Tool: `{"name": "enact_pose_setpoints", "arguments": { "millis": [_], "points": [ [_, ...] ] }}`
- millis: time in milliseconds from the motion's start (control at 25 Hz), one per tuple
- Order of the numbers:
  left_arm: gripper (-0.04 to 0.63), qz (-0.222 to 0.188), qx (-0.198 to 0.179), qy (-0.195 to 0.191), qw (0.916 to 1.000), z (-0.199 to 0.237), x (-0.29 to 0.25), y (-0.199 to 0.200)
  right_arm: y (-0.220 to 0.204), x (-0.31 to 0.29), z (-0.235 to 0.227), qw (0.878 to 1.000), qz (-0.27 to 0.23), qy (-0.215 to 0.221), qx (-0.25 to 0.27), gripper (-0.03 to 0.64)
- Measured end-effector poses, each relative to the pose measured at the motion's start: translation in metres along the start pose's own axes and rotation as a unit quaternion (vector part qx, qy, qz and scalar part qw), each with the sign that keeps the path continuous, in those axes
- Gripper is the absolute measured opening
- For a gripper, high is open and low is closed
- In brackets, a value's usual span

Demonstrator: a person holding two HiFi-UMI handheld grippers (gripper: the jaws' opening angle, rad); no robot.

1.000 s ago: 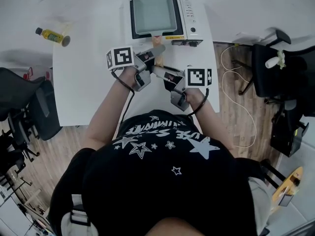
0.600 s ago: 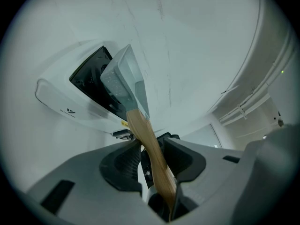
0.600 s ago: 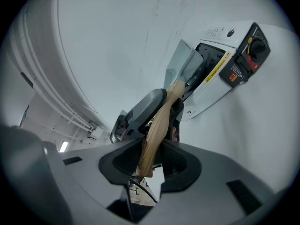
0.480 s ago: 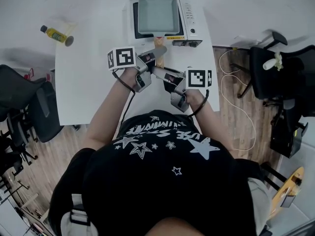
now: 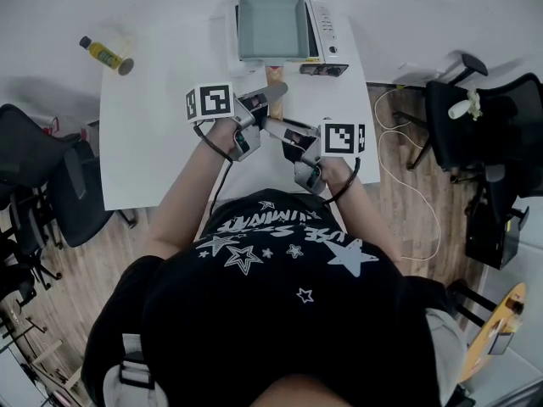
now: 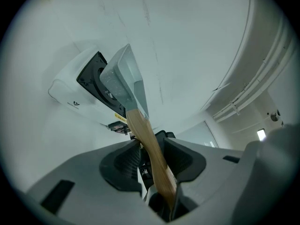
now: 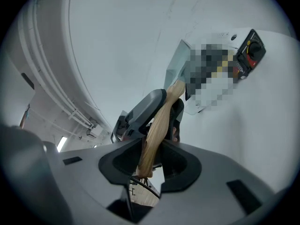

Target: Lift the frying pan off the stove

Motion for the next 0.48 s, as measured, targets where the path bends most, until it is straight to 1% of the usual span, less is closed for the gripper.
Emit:
{"name": "enact_pose_setpoints", "arguments": {
  "millis": [80,120,200,280,320,440,480],
  "points": [
    [0.156,-0.001,0.002,-0.001,1.0000,-0.001,0.003,-0.001,-0.002,-0.002,0.006,1.000,-0.004,0.020,-0.001,0.117],
    [0.156,-0.001,0.003,-0.002,1.0000,-0.002,0.003,-0.001,-0.001,-0.002,0.007,1.000,-0.005,0.019,-0.001,0.117],
    [0.156,0.000,0.005,-0.003,1.0000,-0.002,0.001,0.001,0.001,0.001,0.003,1.000,-0.003,-0.003,0.003,0.117],
    [0.156,-0.002,0.007,-0.005,1.0000,-0.006,0.013,-0.005,-0.010,0.004,0.008,1.000,-0.002,-0.009,0.006,0.117],
    [0.157,-0.004,0.008,-0.007,0.9999,-0.008,0.023,-0.012,-0.021,0.005,0.016,1.000,-0.003,-0.002,0.007,0.117],
    [0.158,-0.006,0.007,-0.011,0.9999,-0.015,0.049,-0.027,-0.048,0.004,0.038,0.999,-0.009,0.041,0.003,0.117],
    [0.160,-0.006,0.004,-0.011,0.9999,-0.016,0.053,-0.030,-0.052,0.005,0.040,0.999,-0.009,0.040,0.006,0.117]
  ]
}}
Point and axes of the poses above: the fingertips, and each gripper's own axes: x backward along the fingers, z to its left, y out of its top, the point moved 6 cm from there along x, backward along the fingers, and after that the axes turned 11 degrees about -z, right-handed, at the moved point
